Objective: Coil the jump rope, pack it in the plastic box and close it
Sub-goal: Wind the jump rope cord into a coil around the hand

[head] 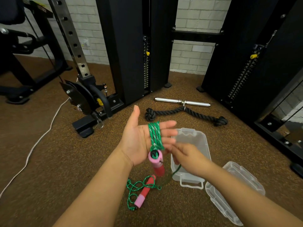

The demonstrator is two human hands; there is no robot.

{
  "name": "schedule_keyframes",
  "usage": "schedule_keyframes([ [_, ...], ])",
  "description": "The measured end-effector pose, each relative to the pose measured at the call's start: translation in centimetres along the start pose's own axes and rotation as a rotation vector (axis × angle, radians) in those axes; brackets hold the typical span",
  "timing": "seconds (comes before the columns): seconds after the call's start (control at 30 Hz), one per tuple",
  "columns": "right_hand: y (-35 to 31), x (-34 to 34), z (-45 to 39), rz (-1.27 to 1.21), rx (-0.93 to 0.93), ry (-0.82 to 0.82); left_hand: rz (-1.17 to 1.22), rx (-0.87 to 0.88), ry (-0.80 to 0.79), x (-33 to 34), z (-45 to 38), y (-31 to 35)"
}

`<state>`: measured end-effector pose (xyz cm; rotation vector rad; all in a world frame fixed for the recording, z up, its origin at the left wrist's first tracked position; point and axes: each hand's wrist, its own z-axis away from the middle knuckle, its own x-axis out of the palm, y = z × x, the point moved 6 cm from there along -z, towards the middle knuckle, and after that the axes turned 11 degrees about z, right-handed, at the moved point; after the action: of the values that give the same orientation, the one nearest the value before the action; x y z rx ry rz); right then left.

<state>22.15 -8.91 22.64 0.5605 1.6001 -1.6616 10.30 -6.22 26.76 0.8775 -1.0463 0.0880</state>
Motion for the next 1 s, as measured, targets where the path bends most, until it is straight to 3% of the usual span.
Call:
schedule_keyframes([
  [0.17, -0.2, 0.3, 0.4, 0.351, -0.11, -0.012, 0.147, 0.242, 0.167, -1.7, -0.6, 1.3],
  [0.27, -1.8, -0.5, 0.9, 0.398, -0.201, -0.024, 0.01, 0.286, 0.263, -2.1, -0.7, 1.5],
  [0.4, -4.8, -1.9, 1.5, 0.17, -0.308, 0.003, -0.459, 0.125, 0.326, -2.1, -0.6, 0.1],
  [0.53, -5.0, -4.1, 1.0, -0.212, -0.236, 0.112, -0.838, -0.069, 0.245, -1.2, 0.6, -1.1],
  [0.7, -3.0, -5.3, 0.0, -0.211, -0.143, 0.26, -0.827, -0.216, 0.103, -0.7, 1.0, -1.7],
  [0.83, -1.8, -4.5, -0.5, -0.264, -0.068, 0.248, -0.802, -0.139, 0.046, -0.3, 0.6, -1.5],
  [1.0, -0.8, -3.0, -0.9, -0.366, -0.024, 0.169, -0.622, 0.011, 0.092, -0.1, 0.4, -0.5],
])
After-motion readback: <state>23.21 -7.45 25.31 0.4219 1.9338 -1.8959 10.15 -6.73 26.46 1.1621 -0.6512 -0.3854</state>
